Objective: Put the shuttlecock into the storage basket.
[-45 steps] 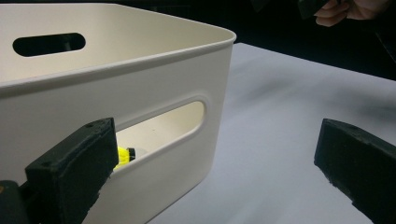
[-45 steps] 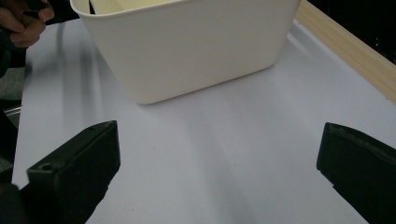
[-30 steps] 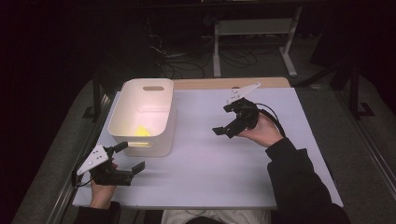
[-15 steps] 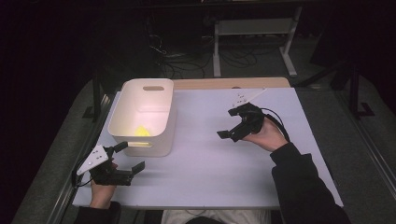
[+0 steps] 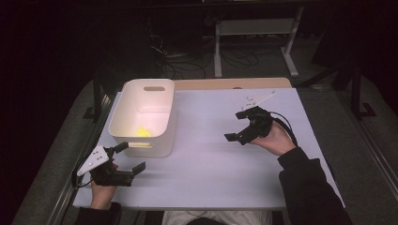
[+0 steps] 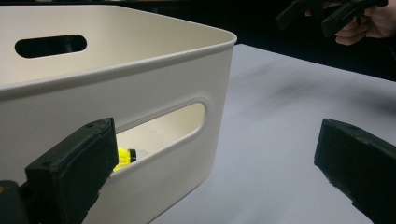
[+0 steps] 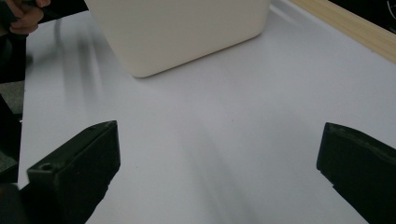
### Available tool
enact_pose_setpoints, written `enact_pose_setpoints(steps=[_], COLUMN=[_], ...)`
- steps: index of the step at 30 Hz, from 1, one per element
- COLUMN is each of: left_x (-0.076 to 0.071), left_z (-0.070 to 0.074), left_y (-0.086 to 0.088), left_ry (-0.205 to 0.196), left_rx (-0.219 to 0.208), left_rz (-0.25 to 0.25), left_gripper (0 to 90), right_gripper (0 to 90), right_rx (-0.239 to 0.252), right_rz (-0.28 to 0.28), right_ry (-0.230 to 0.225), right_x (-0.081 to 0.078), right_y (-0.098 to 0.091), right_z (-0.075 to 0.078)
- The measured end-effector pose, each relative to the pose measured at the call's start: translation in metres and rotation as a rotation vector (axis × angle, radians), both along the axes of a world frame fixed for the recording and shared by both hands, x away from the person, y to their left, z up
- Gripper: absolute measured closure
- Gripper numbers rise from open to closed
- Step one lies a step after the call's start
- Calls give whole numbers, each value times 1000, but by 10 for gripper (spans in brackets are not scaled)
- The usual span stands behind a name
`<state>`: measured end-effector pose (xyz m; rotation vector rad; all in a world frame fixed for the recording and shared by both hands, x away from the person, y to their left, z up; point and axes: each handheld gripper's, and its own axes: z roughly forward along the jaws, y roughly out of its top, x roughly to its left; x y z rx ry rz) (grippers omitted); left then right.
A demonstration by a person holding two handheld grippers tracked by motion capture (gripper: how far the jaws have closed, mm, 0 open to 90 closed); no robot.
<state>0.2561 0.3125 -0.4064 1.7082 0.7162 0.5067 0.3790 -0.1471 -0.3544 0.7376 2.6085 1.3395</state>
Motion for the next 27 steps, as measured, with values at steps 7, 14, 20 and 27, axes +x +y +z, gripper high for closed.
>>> enact_pose_setpoints(steps=[7,14,20,27], left_x=[0,0,0,0], left_z=[0,0,0,0], left_y=[0,0,0,0], left_ry=[0,0,0,-1], left_rx=[-2,-3,-1,-2], left_rz=[-1,-2,0,0], left_gripper=[0,0,0,0], right_gripper=[0,0,0,0], right_rx=[8,16,27,39], right_rz=[-20,-40,-57,-70], right_ry=[5,5,5,5], right_x=[-4,-10,-14,-20], right_y=[-11,-21,-30,-36], right_z=[-5,-9,-12,-16])
